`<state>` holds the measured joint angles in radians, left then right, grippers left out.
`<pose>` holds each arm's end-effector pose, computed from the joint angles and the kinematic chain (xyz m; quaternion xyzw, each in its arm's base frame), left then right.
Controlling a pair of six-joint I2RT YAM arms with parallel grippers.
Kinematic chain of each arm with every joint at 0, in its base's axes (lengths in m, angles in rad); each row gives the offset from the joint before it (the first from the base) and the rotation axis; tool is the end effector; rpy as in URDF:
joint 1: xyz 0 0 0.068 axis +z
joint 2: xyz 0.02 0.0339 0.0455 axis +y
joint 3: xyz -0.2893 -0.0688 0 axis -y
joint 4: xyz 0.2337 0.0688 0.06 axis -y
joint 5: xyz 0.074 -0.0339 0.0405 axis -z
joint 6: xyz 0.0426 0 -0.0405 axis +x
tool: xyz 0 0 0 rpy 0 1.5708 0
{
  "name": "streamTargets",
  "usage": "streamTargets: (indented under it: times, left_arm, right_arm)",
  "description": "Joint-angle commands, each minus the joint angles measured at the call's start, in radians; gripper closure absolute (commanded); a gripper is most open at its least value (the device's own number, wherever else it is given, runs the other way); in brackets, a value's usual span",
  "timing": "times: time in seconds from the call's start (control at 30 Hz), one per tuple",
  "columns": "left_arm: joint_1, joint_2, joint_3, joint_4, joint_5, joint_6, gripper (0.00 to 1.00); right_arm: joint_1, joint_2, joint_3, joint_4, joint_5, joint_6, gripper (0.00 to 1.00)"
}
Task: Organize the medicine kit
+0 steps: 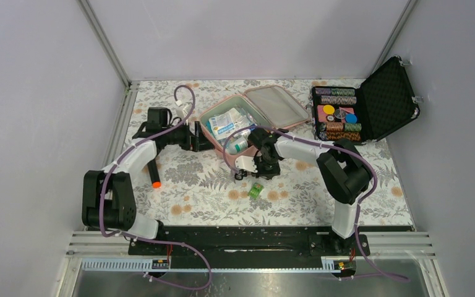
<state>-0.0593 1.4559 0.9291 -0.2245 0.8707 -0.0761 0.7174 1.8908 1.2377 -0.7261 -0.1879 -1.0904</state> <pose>0.2907 -0.0499 0.2660 0.1610 0.8330 -0.4104 0.3342 0.2624 0.2395 0.1800 -0.7842 0.6059 0.0741 0.1109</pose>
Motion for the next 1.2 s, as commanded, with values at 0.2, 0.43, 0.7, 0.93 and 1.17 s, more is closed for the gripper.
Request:
streamTargets:
  times: [0.2,0.43,0.7,0.93,1.17]
  left_arm:
    - [-0.039,0.037,-0.261,0.316,0.092,-0.396,0.19]
    - [-0.094,0.158,-0.36,0.627,0.079,-0.627,0.26]
    - [-0.175,0.367,-0.302,0.658,0.11,-0.713,0.38]
    - [-0.222,0.439,-0.286,0.651,0.133,-0.76,0.35]
    - [-0.237,0.431,-0.259,0.528,0.099,-0.716,0.43]
  right_arm:
    - [0.008,-0.037,-0.029,0.048,0.006,0.162,0.78]
    - [0.008,0.007,-0.025,0.067,0.041,0.188,0.82]
    - [0.007,0.014,-0.023,0.073,0.051,0.198,0.82]
    - [0.009,0.032,-0.012,0.072,0.064,0.212,0.83]
    - [0.01,0.044,0.003,0.064,0.074,0.223,0.83]
